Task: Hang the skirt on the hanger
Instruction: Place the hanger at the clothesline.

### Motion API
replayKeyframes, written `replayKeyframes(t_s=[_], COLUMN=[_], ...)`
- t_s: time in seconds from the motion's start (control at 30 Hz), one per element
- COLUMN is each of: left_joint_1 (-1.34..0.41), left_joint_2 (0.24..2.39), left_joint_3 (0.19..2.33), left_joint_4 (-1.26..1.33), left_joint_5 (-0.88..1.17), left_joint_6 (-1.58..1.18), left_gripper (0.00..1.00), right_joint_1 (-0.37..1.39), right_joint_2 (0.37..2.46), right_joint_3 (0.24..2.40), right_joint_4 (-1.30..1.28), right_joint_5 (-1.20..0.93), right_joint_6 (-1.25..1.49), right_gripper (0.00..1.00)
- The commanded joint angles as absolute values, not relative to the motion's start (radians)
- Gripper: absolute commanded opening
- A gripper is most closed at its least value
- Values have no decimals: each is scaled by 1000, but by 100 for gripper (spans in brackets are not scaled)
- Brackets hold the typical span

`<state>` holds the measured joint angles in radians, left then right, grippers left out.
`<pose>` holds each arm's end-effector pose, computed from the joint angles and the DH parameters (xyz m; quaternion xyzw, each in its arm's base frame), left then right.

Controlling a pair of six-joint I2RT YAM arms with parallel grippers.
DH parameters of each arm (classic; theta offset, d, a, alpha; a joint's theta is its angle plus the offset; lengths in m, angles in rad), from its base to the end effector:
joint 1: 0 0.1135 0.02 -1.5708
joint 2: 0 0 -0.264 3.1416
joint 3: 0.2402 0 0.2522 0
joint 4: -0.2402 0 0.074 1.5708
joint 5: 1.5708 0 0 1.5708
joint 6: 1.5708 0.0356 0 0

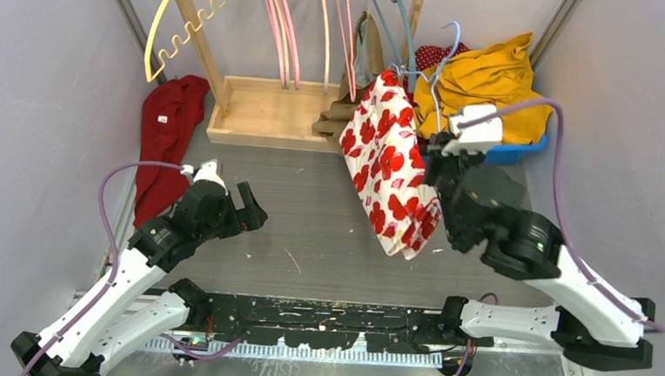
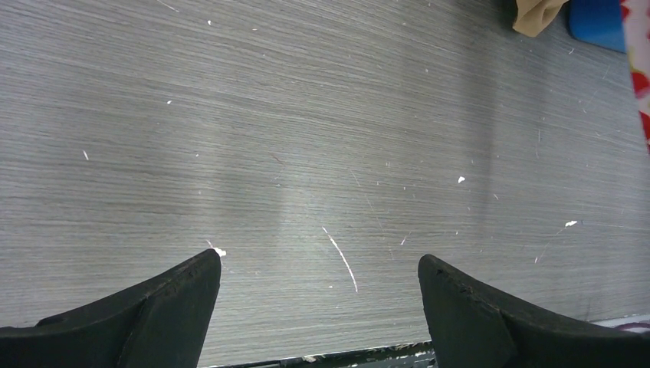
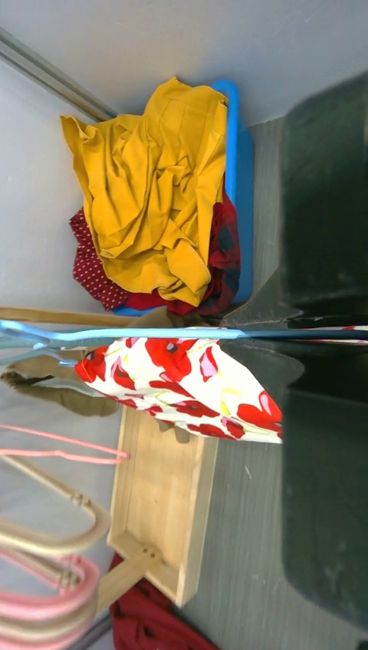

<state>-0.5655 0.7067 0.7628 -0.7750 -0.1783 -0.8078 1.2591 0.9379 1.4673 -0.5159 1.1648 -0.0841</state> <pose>0.1237 -0.0710 0.2868 -0.1461 0.8959 -0.1982 0.3697 0.0719 0.1166 0.5030 -0.0584 0.7028 0.0080 0.7089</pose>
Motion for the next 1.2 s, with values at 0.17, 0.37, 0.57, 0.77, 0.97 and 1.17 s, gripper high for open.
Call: replayKeyframes(t_s=[0.17,0.37,0.57,0.77,0.97,1.17], left_joint_1=[-563,-563,-563,-563,-563,-563], left_joint_2=[664,660,652,659,666,671], left_joint_3=[802,805,795,804,820,827], left_joint_4=[-779,-775,-769,-772,-785,-796], left_joint_5=[-206,-201,-201,-207,-220,-231], left_joint_6=[-799,-798,-796,-788,-776,-769], left_gripper=[100,99,99,99,100,99], right_joint_1=[959,855,697,623,621,621], right_joint_2=[1035,1107,1164,1205,1260,1298], right_joint_3=[1518,1613,1677,1683,1711,1748], right_joint_4=[-510,-488,-484,-426,-356,-312], right_joint_5=[704,580,400,286,229,225], right_joint_6=[110,118,177,191,191,199], right_gripper=[1,1,1,1,1,1])
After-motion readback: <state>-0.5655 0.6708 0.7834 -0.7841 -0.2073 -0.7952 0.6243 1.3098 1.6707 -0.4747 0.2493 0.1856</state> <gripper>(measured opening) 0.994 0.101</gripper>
